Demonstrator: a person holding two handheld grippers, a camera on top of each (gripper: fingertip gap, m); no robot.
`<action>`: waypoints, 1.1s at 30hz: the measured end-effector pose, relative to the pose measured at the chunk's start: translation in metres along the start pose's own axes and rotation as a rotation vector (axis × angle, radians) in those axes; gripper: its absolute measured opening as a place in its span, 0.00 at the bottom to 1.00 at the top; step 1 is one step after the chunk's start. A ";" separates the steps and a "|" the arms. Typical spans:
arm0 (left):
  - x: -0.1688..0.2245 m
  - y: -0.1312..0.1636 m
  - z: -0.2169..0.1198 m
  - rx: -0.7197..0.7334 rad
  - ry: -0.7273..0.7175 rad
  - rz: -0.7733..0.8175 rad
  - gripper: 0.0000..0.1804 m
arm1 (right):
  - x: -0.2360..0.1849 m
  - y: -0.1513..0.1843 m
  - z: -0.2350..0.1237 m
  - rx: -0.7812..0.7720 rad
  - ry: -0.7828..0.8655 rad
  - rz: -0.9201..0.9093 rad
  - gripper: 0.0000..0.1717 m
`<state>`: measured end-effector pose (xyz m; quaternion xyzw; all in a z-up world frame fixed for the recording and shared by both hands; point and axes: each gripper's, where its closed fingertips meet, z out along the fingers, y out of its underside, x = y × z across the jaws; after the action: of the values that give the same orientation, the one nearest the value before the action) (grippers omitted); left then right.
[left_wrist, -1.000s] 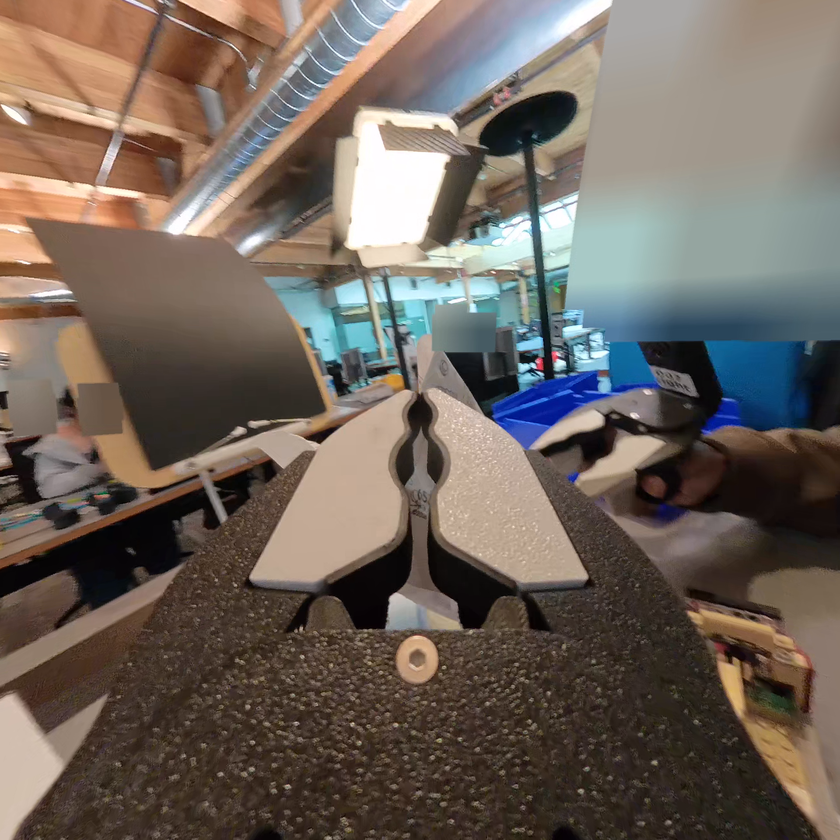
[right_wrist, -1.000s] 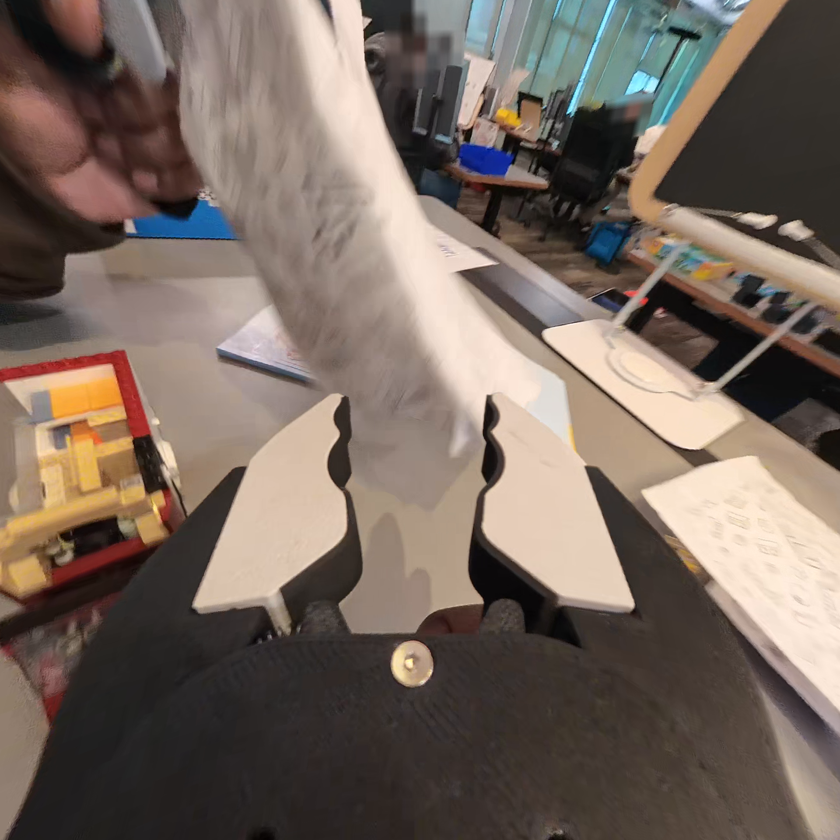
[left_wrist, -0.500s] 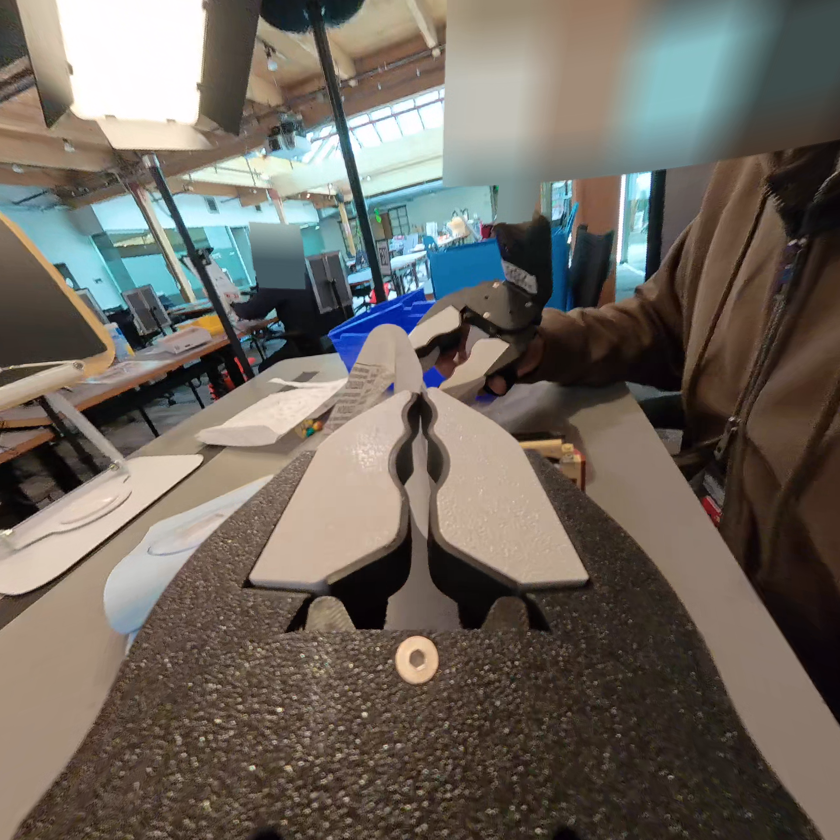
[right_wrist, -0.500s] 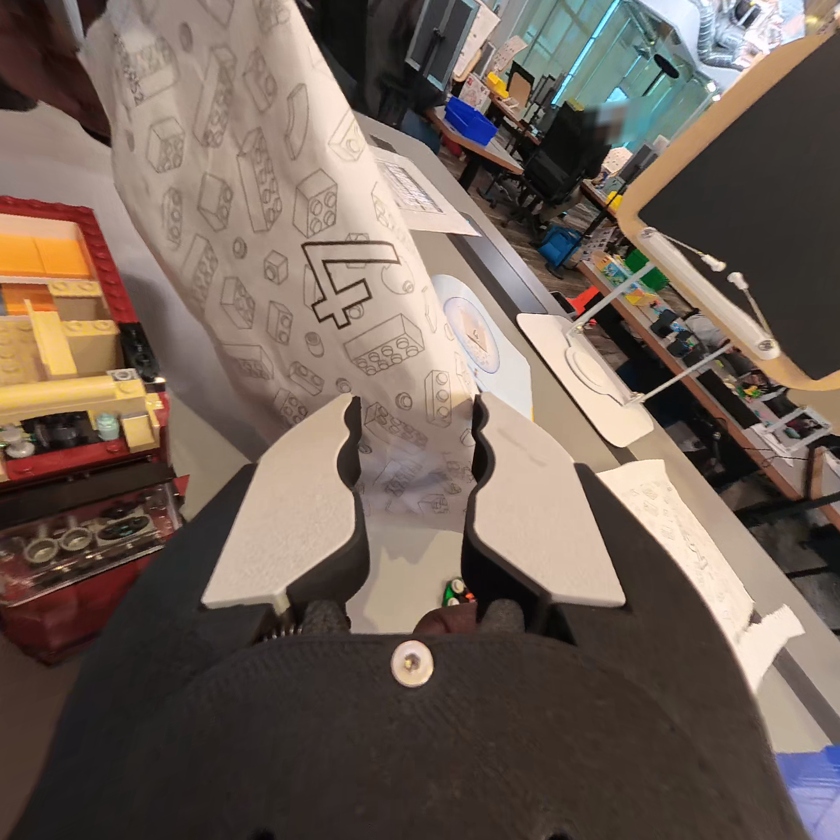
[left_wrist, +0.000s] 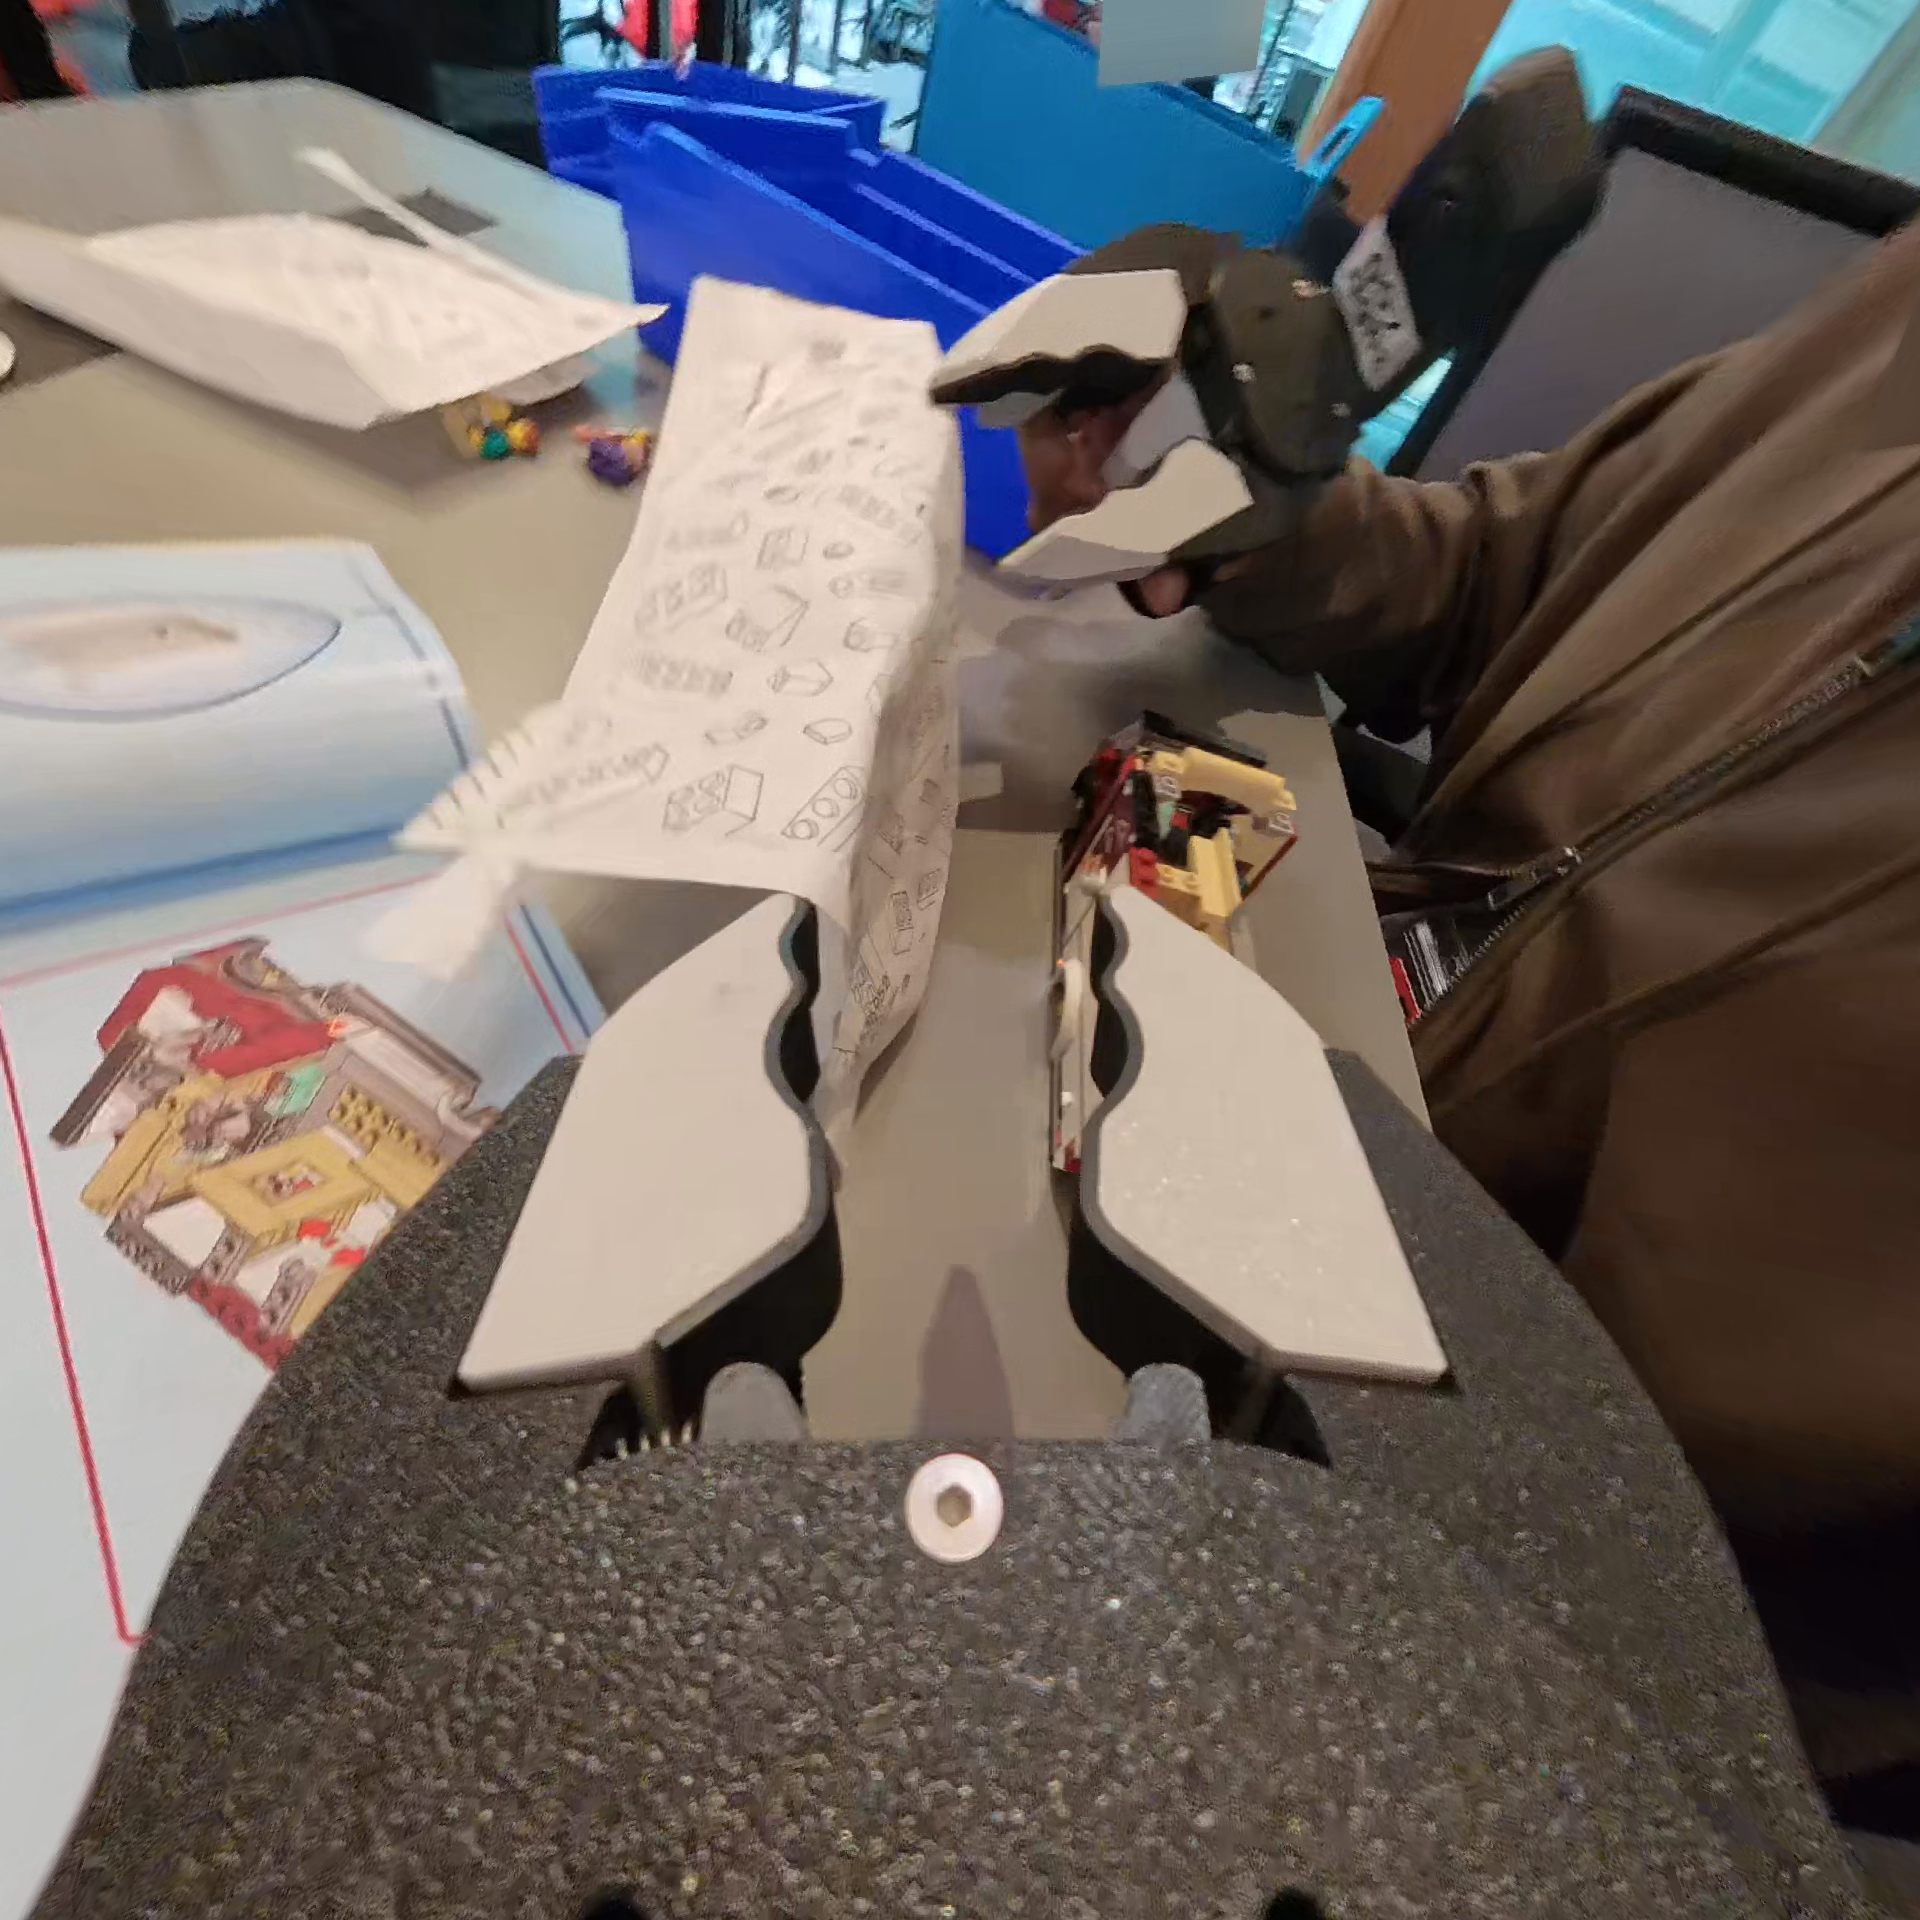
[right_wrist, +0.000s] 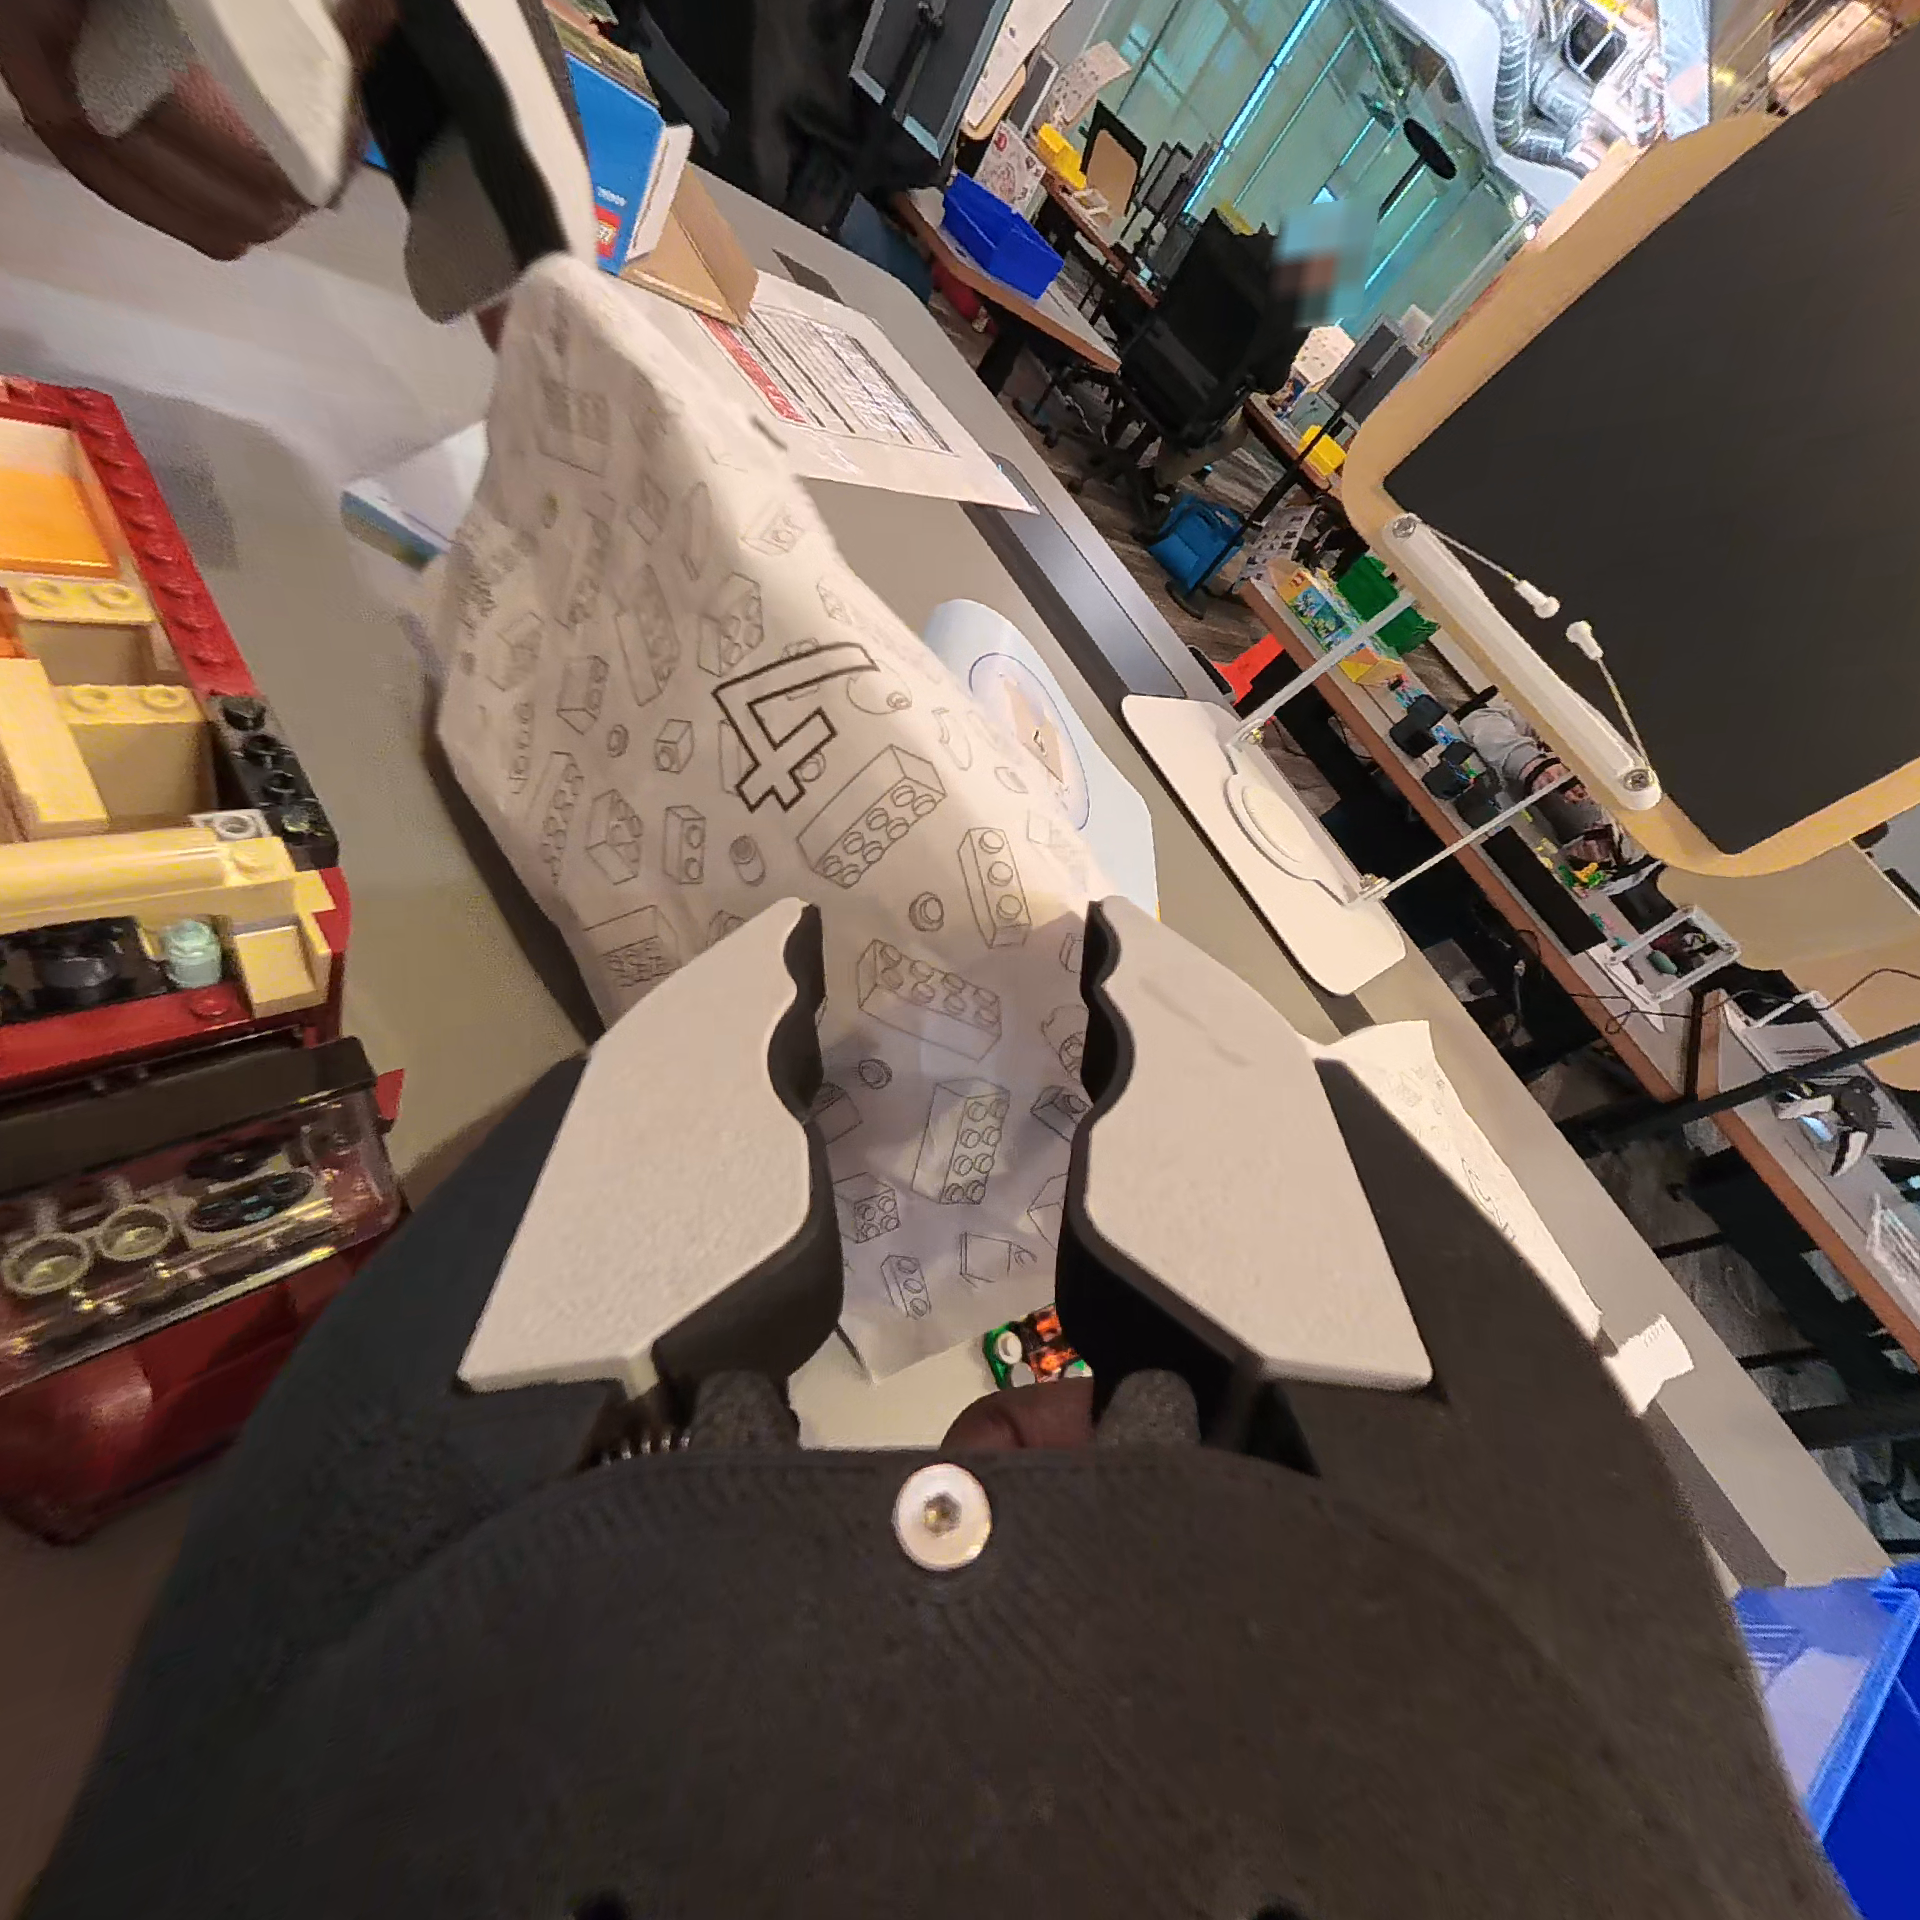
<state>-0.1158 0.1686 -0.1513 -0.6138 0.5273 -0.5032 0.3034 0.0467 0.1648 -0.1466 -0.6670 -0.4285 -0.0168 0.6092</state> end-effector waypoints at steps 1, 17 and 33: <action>-0.005 0.000 0.000 -0.003 -0.003 -0.044 0.28 | -0.001 0.000 0.000 0.001 -0.001 -0.001 0.28; -0.021 -0.029 0.007 0.074 -0.243 0.314 0.00 | 0.006 0.005 -0.002 -0.077 -0.046 0.062 0.30; 0.025 -0.035 0.023 -0.064 -0.158 0.963 0.00 | -0.002 -0.032 -0.029 -0.140 -0.320 0.020 0.29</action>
<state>-0.0839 0.1507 -0.1193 -0.3453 0.7419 -0.2411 0.5218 0.0409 0.1363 -0.1147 -0.7062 -0.5110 0.0657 0.4856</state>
